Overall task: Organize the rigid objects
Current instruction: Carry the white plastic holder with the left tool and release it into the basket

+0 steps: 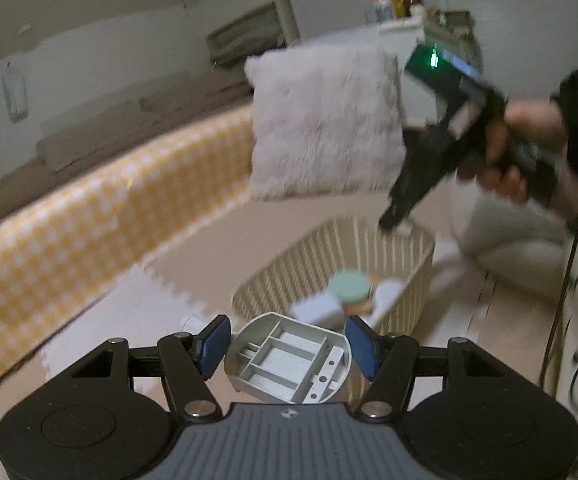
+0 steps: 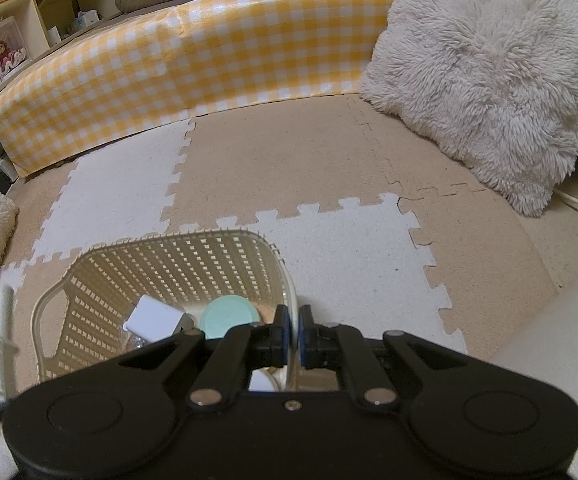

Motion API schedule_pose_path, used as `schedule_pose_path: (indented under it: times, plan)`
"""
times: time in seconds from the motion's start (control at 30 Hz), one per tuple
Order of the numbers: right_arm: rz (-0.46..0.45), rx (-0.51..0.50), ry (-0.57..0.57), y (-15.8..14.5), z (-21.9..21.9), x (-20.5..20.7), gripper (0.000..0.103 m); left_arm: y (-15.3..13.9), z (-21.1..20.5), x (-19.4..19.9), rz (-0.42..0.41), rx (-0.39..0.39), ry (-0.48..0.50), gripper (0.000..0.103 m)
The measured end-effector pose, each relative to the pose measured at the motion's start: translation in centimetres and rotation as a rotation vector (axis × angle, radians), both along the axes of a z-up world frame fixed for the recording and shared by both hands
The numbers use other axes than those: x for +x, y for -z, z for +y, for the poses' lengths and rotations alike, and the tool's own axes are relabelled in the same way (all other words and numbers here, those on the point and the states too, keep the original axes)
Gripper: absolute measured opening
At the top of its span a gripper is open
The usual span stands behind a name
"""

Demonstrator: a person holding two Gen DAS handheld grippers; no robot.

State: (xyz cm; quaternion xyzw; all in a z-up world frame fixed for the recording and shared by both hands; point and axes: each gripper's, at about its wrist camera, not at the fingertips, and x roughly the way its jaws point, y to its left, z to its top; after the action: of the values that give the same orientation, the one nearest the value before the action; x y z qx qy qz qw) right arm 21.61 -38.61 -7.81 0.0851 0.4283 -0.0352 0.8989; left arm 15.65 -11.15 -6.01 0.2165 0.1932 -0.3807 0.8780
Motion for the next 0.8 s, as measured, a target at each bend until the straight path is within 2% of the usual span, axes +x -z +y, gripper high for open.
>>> schedule_pose_path:
  times: [0.23, 0.3, 0.57, 0.8]
  plan:
    - [-0.001, 0.002, 0.000, 0.0, 0.0, 0.0, 0.005, -0.7, -3.3, 1.6, 0.088, -0.036, 0.055, 0.064]
    - [-0.001, 0.003, -0.001, 0.1, 0.0, -0.1, 0.005, -0.5, -4.3, 1.8, 0.104, -0.018, 0.087, 0.057]
    - [-0.001, 0.008, -0.002, 0.1, 0.0, -0.1, 0.006, 0.3, -6.3, 4.2, 0.173, 0.085, 0.140, 0.054]
    - [0.000, 0.010, -0.003, 0.1, -0.1, 0.0, 0.006, 0.7, -5.9, 4.1, 0.234, 0.090, 0.117, 0.054]
